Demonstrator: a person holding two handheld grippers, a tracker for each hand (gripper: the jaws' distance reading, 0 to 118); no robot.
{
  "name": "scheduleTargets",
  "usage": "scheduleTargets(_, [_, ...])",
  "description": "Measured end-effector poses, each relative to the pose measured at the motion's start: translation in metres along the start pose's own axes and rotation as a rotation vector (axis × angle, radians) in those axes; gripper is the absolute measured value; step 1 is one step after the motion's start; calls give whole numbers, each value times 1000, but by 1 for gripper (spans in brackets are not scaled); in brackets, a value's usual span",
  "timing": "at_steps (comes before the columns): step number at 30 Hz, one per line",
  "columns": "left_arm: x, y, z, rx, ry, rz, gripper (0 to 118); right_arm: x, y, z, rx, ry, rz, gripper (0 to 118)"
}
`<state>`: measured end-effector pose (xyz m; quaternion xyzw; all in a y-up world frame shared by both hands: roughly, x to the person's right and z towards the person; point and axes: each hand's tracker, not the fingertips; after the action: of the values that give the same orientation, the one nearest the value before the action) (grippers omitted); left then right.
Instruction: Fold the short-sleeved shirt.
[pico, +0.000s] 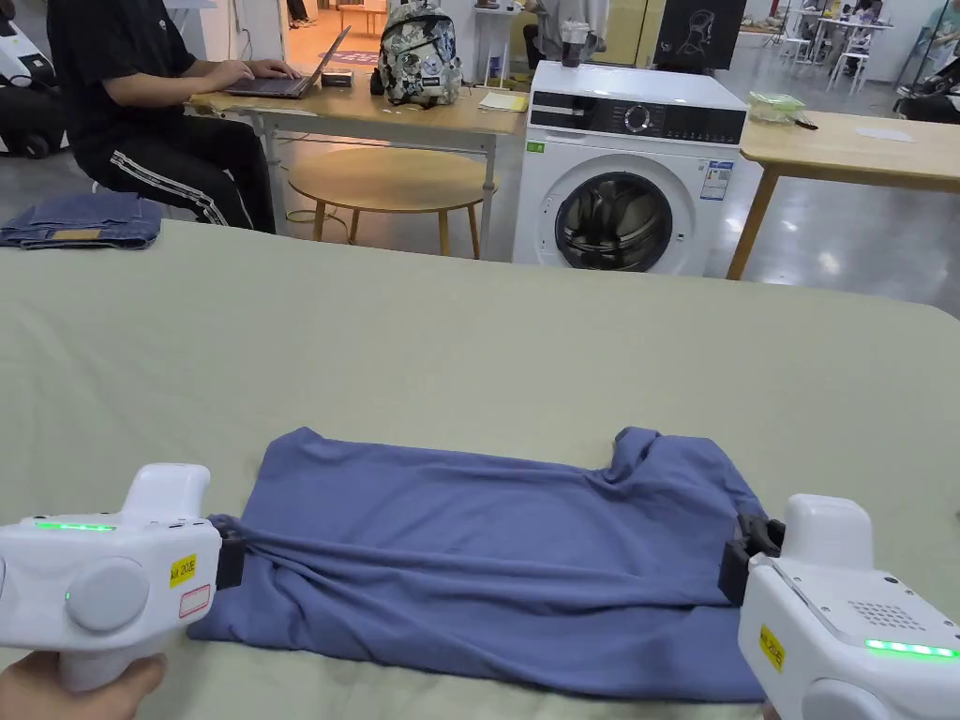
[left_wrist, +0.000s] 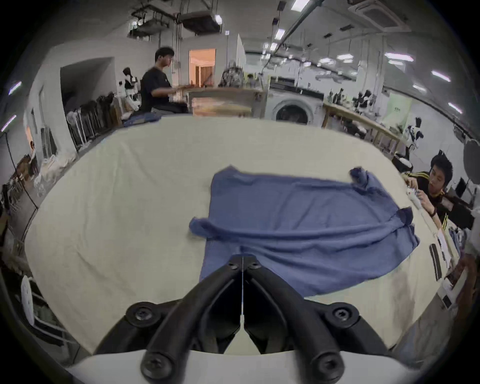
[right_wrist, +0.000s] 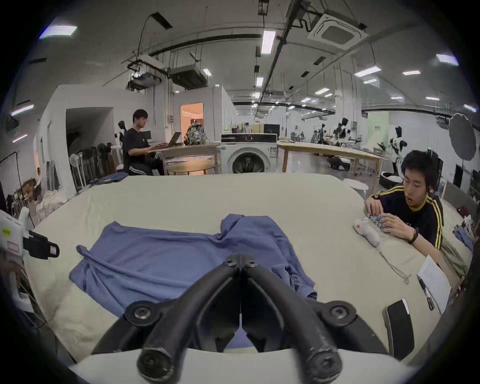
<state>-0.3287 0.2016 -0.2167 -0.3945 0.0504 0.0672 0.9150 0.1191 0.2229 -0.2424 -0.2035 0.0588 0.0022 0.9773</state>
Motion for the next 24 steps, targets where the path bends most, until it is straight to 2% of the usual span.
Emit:
scheduleTargets(4, [-27, 10, -29, -135, -44, 80, 0, 5, -9, -4, -38, -6, 9, 0])
scheduleTargets(7, [-39, 19, -48, -229, -61, 88, 0, 8, -16, -6, -63, -13, 7, 0])
scheduleTargets(8, [-40, 21, -53, -257, -55, 84, 12, 10, -16, -6, -72, -17, 8, 0])
scheduleTargets(9, [-43, 23, -57, -266, -59, 90, 39, 11, -18, -6, -78, -19, 8, 0])
scheduleTargets(10, [-44, 25, -62, -292, -45, 99, 56, 12, -20, -7, -86, -23, 9, 0])
scheduleTargets(11, [-45, 26, -67, -309, -40, 98, 62, 12, -23, -7, -92, -25, 9, 0])
scheduleTargets(16, [-47, 17, -95, -437, 25, 76, 62, 17, -31, -9, -120, -35, 11, 0])
scheduleTargets(20, [-36, 7, -94, -409, 73, 38, 58, 22, -41, -18, -141, -39, 8, 0])
scheduleTargets(22, [-23, 2, -86, -391, 105, -2, 44, 24, -44, -19, -145, -39, 10, 0])
scheduleTargets(23, [-20, 1, -84, -388, 101, -13, 33, 24, -45, -20, -147, -40, 13, 0])
scheduleTargets(24, [-19, 0, -82, -386, 92, -11, 16, 27, -52, -27, -150, -41, 13, 0])
